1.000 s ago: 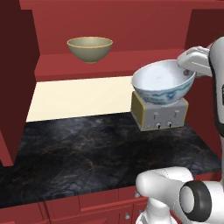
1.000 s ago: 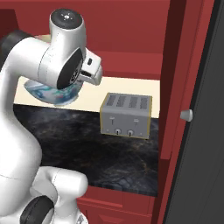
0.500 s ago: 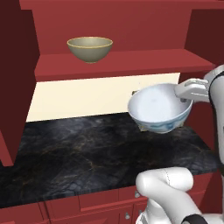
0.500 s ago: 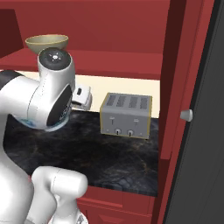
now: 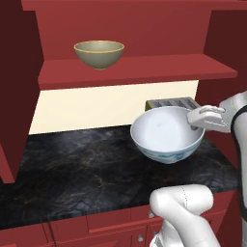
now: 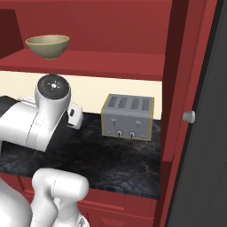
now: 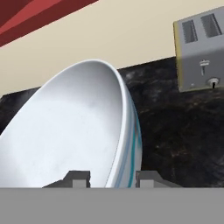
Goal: Move the bowls from the cabinet to the plates on the dining table.
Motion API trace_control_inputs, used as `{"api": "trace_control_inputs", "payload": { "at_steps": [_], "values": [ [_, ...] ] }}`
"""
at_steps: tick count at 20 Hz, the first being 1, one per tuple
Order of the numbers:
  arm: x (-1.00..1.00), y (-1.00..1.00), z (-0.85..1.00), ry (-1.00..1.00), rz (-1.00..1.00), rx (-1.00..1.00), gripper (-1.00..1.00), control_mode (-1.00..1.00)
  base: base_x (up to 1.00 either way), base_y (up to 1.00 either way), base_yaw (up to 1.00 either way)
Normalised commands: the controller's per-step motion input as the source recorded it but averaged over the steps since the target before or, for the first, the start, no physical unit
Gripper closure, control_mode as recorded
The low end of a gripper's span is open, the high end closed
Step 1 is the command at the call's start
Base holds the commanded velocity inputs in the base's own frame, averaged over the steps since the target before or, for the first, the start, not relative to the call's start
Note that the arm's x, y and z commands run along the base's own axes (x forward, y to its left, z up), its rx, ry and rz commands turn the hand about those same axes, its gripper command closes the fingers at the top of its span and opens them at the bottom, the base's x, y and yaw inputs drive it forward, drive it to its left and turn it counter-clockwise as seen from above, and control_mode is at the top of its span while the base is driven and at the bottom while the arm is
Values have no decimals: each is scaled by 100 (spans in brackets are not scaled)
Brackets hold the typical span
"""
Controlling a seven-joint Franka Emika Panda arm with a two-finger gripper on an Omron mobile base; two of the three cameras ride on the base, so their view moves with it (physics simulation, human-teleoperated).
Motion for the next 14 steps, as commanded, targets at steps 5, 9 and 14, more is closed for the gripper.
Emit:
{"api": "trace_control_inputs", "payload": {
  "at_steps": [5,9,14],
  "values": [
    [0,0,0,0,0,1,100,-100,0,0,0],
    [-14,0,0,0,0,0,100,-100,0,0,0],
    [-39,0,-3,0,0,0,100,-100,0,0,0]
  ]
}}
